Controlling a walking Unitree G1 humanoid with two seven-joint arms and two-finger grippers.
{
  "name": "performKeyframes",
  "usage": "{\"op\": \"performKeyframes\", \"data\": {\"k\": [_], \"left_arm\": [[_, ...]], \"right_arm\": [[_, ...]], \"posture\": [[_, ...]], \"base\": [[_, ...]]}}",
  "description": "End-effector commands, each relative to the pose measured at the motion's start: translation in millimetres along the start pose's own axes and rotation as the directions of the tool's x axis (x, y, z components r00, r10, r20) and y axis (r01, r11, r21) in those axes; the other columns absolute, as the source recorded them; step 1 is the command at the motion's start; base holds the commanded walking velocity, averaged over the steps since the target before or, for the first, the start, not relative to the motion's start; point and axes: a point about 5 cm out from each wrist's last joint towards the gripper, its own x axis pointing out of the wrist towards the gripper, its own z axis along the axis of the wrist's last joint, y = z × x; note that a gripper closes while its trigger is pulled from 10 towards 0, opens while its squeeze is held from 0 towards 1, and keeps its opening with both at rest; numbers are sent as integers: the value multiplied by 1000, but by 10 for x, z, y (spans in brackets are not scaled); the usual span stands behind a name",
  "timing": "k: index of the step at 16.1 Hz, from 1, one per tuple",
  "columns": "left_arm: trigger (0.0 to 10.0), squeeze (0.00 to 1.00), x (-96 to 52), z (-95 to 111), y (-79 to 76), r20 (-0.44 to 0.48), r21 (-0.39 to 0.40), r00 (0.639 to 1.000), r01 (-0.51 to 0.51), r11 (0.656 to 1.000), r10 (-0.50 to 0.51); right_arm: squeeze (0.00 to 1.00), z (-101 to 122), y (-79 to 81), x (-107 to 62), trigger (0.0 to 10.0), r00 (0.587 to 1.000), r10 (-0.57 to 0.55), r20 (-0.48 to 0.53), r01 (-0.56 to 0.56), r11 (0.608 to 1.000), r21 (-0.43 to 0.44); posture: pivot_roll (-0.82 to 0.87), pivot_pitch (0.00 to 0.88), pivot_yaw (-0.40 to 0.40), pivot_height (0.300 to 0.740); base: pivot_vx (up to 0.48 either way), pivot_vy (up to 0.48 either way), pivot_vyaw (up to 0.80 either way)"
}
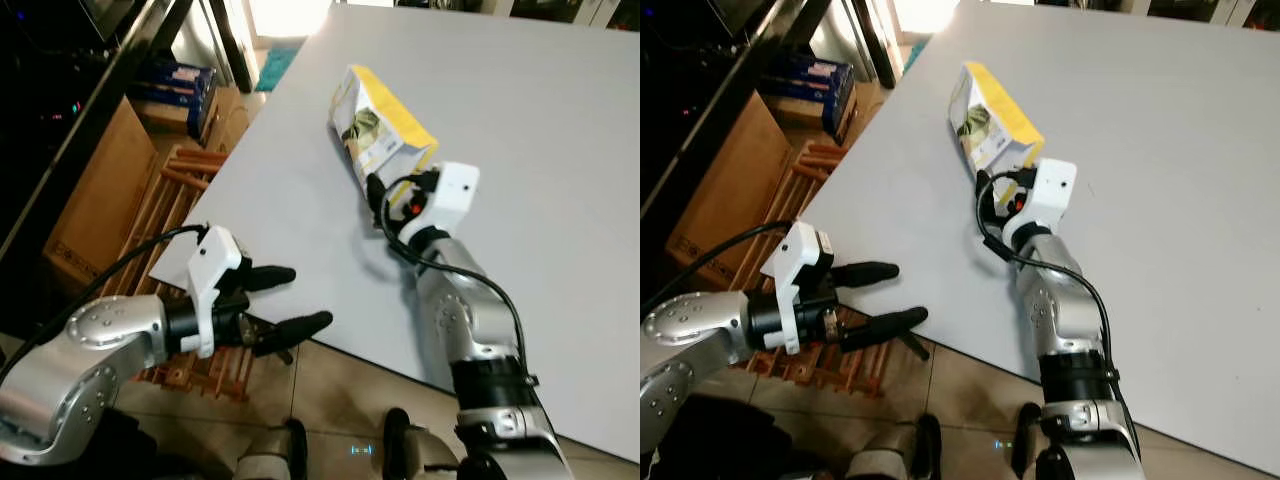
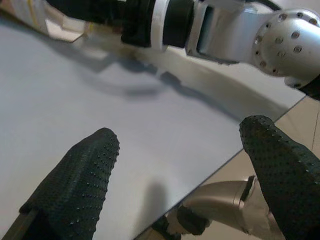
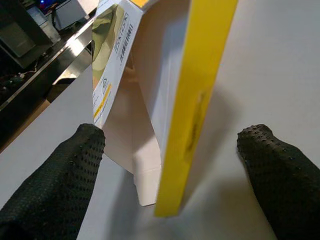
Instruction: Picking trash to rubbish bin
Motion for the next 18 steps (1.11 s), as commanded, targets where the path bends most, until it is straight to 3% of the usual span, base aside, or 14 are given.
{"op": "performKeyframes", "data": {"k": [1, 8, 13, 14, 15, 18], "left_arm": [[10000, 0, -2, -12, -4, -4, -3, 1000, -3, 1000, 3], [10000, 0, 24, -14, -24, 11, -14, 1000, -11, 1000, 11], [10000, 0, 63, -21, -36, 26, -21, 999, -18, 1000, 18], [10000, 0, 70, -21, -44, 29, -23, 999, -17, 1000, 18], [10000, 0, 73, -27, -53, 30, -25, 999, -17, 1000, 18], [10000, 0, 66, -32, -62, 28, -28, 999, -22, 999, 23]], "right_arm": [[0, -13, 58, 25, 10000, 1000, 27, 1, -27, 1000, 11], [0, -14, 1, 163, 10000, 999, 38, 11, -38, 999, -5], [0, -11, -104, 279, 10000, 997, 78, -13, -79, 994, -80], [0, -40, -119, 285, 7569, 996, 91, -21, -92, 992, -81], [0, -81, -125, 290, 0, 994, 105, -29, -107, 992, -71], [0, -116, -110, 319, 0, 992, 123, -31, -125, 990, -64]], "posture": [[219, 285, 105, 740], [224, 290, 104, 740], [227, 288, 90, 740], [227, 289, 87, 740], [230, 292, 86, 740], [236, 297, 86, 740]], "base": [[0, 0, 0], [0, 0, 0], [0, 0, 0], [0, 0, 0], [0, 0, 0], [0, 0, 0]]}}
